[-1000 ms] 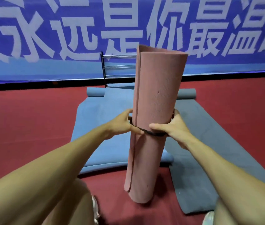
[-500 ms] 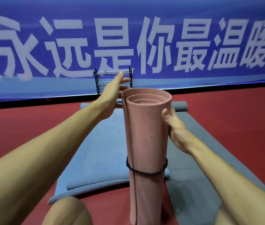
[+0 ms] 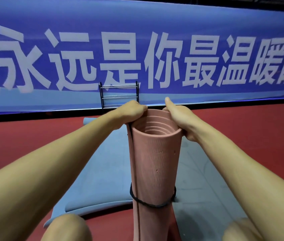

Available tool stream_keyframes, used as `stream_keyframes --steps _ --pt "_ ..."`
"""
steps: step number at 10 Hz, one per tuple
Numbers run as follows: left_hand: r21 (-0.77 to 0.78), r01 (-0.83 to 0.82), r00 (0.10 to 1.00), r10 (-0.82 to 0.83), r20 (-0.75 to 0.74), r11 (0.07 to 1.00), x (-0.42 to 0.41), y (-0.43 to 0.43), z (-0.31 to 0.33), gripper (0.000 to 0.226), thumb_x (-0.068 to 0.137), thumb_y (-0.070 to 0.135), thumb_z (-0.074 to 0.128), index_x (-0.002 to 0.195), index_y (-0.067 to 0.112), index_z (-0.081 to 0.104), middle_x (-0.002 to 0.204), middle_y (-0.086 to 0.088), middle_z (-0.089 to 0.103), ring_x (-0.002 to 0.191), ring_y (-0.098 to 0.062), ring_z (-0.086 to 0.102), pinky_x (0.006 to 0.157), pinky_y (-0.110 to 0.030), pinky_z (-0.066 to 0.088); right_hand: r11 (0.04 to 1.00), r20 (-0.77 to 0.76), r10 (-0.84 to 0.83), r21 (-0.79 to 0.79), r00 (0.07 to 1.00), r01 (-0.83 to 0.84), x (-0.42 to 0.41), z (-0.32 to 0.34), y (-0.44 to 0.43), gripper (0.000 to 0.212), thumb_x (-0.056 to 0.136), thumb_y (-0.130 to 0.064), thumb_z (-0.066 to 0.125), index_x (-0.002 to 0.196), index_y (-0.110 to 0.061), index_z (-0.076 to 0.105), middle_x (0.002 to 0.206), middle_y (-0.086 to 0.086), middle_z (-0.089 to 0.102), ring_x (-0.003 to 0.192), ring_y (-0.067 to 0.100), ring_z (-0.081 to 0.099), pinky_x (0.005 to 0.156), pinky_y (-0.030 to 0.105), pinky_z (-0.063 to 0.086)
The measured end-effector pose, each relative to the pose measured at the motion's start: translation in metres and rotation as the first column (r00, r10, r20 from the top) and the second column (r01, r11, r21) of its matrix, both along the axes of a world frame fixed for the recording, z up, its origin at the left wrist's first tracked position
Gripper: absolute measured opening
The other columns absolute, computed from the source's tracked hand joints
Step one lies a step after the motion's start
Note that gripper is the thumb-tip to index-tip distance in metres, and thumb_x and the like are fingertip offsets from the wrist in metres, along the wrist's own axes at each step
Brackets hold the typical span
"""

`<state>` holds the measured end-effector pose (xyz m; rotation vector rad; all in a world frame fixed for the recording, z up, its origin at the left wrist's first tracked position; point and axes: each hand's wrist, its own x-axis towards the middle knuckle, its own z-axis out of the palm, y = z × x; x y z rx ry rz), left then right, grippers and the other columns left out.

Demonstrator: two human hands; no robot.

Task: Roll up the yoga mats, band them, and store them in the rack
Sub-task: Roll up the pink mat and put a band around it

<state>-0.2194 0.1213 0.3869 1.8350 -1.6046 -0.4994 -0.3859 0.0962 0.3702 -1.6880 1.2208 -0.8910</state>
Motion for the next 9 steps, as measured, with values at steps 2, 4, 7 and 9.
stream_keyframes --steps 2,4,7,9 --pt "-0.043 0.023 0.996 -0.019 0.092 0.999 -0.009 0.012 -0.012 0.038 0.103 0.031 0.031 0.084 0.011 0.057 0.09 -0.014 0.063 0.074 -0.02 0.052 0.06 -0.027 0.04 0.994 -0.211 -0.041 -0.106 0.977 0.019 0.002 0.0 0.005 0.047 0.102 -0.045 0.025 0.096 -0.012 0.057 0.073 0.007 0.058 0.057 0.021 0.051 0.054 0.027 0.038" --pt "-0.07 0.018 0.993 -0.01 0.116 0.997 -0.012 0.021 -0.017 0.041 0.104 0.024 0.026 0.083 0.002 0.055 0.095 -0.019 0.061 0.08 -0.022 0.048 0.065 -0.027 0.032 0.991 -0.26 -0.075 -0.131 0.963 0.042 0.003 -0.003 0.016 0.032 0.101 -0.032 0.029 0.082 -0.014 0.049 0.065 0.005 0.051 0.052 0.019 0.045 0.047 0.026 0.03" --pt "0.078 -0.037 0.995 0.029 0.1 0.996 -0.004 0.056 -0.061 0.046 0.106 0.02 0.016 0.105 -0.003 0.056 0.127 -0.027 0.055 0.114 -0.035 0.051 0.09 -0.031 0.036 0.997 -0.115 -0.07 0.016 0.991 0.073 0.013 -0.048 0.042 0.035 0.102 -0.027 0.035 0.068 -0.021 0.04 0.069 -0.002 0.043 0.057 0.01 0.039 0.052 0.023 0.035" --pt "-0.001 -0.029 0.999 0.029 0.011 1.0 0.0 0.052 -0.063 0.035 0.105 0.019 0.017 0.087 0.005 0.044 0.118 -0.026 0.058 0.104 -0.036 0.053 0.087 -0.036 0.038 0.987 -0.11 -0.138 -0.099 0.984 0.127 0.02 -0.057 0.029 0.037 0.093 -0.03 0.041 0.059 -0.017 0.04 0.07 0.008 0.046 0.066 0.025 0.042 0.051 0.029 0.029"
